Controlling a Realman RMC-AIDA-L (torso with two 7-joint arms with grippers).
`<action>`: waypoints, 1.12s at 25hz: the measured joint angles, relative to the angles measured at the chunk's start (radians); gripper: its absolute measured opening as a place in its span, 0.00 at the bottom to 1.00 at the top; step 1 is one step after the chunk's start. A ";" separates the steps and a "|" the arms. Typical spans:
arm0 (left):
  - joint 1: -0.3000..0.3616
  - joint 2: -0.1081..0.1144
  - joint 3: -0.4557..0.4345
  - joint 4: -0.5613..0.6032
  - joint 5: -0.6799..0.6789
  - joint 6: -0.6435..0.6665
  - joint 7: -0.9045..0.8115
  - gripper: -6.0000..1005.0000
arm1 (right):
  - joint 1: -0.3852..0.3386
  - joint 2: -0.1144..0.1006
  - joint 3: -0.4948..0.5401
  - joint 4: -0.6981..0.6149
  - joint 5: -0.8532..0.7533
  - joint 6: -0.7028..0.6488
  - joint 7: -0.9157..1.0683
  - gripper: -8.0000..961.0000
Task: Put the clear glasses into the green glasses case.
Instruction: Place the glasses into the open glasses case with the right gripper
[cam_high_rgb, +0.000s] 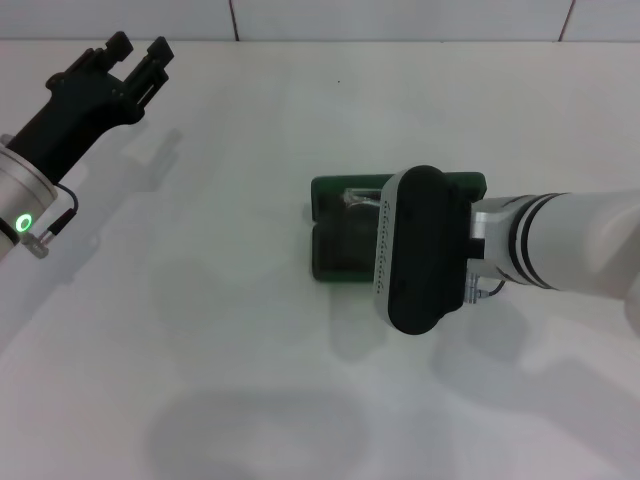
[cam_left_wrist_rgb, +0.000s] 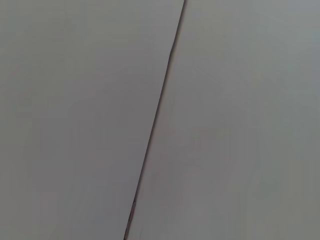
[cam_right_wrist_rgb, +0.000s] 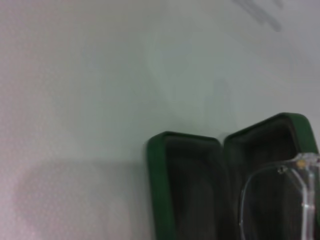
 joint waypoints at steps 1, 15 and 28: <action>0.000 0.000 0.000 0.000 0.000 0.001 0.000 0.60 | 0.000 0.000 0.001 -0.006 0.000 -0.009 0.003 0.27; 0.012 0.000 0.000 0.007 0.002 0.006 0.000 0.60 | -0.004 0.000 -0.009 -0.089 0.001 -0.066 0.014 0.50; 0.012 0.000 0.000 0.007 0.002 0.006 0.001 0.60 | -0.005 0.000 -0.011 -0.088 0.001 -0.078 0.017 0.50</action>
